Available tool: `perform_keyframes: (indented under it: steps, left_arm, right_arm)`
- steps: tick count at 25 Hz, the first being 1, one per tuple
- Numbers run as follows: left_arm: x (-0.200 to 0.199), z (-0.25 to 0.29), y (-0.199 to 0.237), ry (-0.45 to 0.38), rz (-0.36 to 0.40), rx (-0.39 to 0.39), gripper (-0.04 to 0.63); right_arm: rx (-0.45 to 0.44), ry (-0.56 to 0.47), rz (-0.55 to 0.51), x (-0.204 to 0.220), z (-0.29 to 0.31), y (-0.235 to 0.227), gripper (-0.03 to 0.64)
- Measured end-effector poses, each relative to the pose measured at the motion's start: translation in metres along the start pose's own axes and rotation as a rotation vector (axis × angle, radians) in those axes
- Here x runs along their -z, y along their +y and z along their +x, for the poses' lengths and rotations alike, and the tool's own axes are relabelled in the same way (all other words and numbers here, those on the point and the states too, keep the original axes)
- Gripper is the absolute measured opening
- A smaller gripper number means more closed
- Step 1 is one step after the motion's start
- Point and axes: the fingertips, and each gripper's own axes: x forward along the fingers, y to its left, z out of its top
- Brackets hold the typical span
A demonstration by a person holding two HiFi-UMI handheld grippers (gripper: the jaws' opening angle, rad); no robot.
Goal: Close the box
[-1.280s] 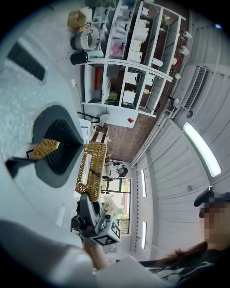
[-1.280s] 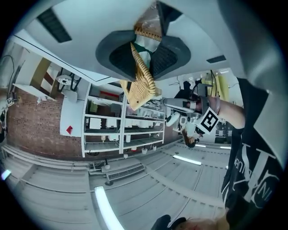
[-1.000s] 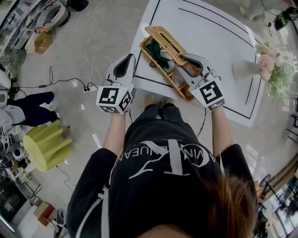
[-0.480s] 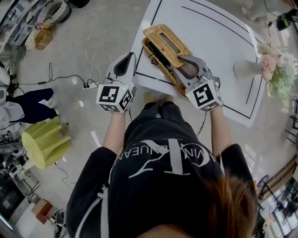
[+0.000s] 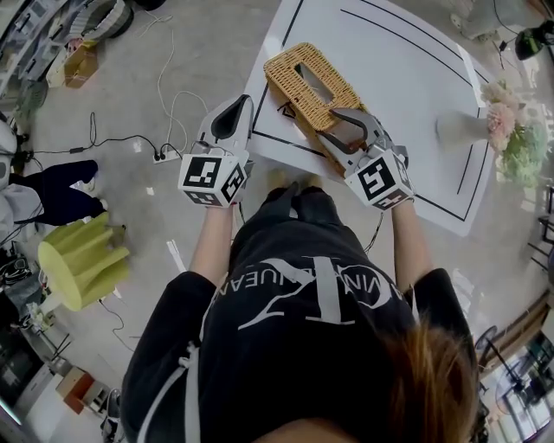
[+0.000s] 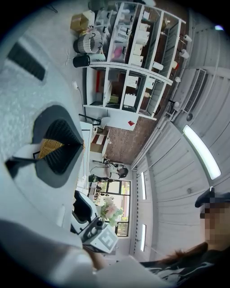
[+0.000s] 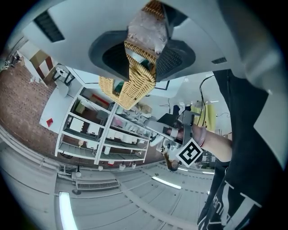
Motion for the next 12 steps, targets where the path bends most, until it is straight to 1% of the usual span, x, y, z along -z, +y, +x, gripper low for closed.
perform_keyframes:
  steps: [8,12]
  left_arm:
    - [0.0012,0.0011,-0.0001,0.003,-0.002,0.001,0.011]
    - [0.0028,0.0035,0.0011,0.004,-0.002,0.000,0.011]
  right_arm:
    - [-0.025,0.006,-0.007,0.0012,0.0007,0.0041,0.190]
    - [-0.034,-0.027,0.045,0.0016,-0.0016,0.0045,0.190]
